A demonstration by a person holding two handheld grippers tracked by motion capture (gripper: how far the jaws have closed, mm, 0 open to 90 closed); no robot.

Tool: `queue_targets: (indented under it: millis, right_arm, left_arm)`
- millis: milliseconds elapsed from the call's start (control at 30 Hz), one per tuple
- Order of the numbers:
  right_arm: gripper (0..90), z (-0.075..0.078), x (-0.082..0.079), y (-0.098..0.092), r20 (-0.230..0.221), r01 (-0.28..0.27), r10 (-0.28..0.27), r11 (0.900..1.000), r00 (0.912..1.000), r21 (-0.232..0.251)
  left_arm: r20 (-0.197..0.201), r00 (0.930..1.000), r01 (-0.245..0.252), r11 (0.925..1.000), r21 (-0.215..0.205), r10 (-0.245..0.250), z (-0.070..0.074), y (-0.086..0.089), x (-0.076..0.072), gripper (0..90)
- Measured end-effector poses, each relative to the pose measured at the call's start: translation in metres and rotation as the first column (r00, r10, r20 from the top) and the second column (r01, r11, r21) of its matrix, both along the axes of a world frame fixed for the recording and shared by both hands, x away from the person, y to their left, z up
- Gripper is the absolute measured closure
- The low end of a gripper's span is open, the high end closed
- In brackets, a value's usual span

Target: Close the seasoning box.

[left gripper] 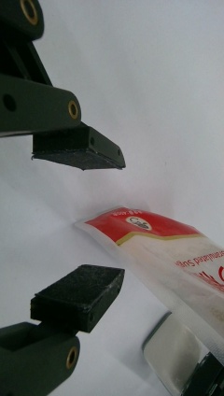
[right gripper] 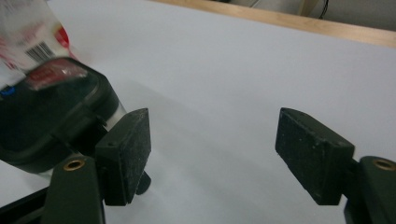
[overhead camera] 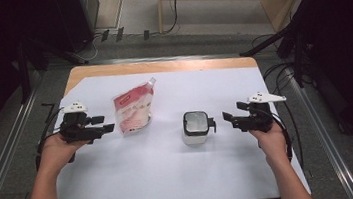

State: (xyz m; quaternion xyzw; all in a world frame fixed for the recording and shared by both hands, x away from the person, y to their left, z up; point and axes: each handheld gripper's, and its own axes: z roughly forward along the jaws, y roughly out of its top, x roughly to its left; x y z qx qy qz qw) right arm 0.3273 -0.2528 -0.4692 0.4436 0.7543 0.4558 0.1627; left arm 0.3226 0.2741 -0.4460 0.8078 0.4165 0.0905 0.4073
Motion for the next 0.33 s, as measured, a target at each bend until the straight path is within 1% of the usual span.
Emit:
queue_targets:
  millis: [67, 100, 133, 200, 333]
  right_arm:
    - [25.1, -0.0016, 0.0004, 0.0003, -0.005, -0.003, 0.003, 1.000, 1.0000, -0.003]
    - [23.0, -0.0030, 0.0005, 0.0005, -0.015, -0.015, 0.015, 1.000, 0.9998, -0.007]
    - [22.2, -0.0046, 0.0004, 0.0007, -0.020, -0.025, 0.025, 1.000, 0.9995, -0.011]
    - [22.2, -0.0047, 0.0001, 0.0006, -0.020, -0.024, 0.023, 1.000, 0.9995, -0.010]
    - [22.2, -0.0051, 0.0004, -0.0009, -0.023, -0.017, 0.017, 1.000, 0.9996, -0.007]
  left_arm:
    - [0.000, 1.0000, 0.000, 1.0000, 0.003, 0.000, 0.0004, -0.0001, -0.0006, 41.4]
    - [0.000, 1.0000, 0.001, 1.0000, -0.004, -0.001, 0.0005, -0.0008, -0.0016, 41.4]
    - [0.005, 1.0000, 0.005, 1.0000, 0.000, -0.005, 0.0009, -0.0014, -0.0021, 41.3]
    - [0.011, 0.9998, 0.015, 0.9999, 0.005, -0.015, 0.0005, -0.0028, -0.0028, 41.1]
    - [-0.003, 0.9999, 0.014, 0.9997, 0.020, -0.014, -0.0025, -0.0035, -0.0024, 40.0]
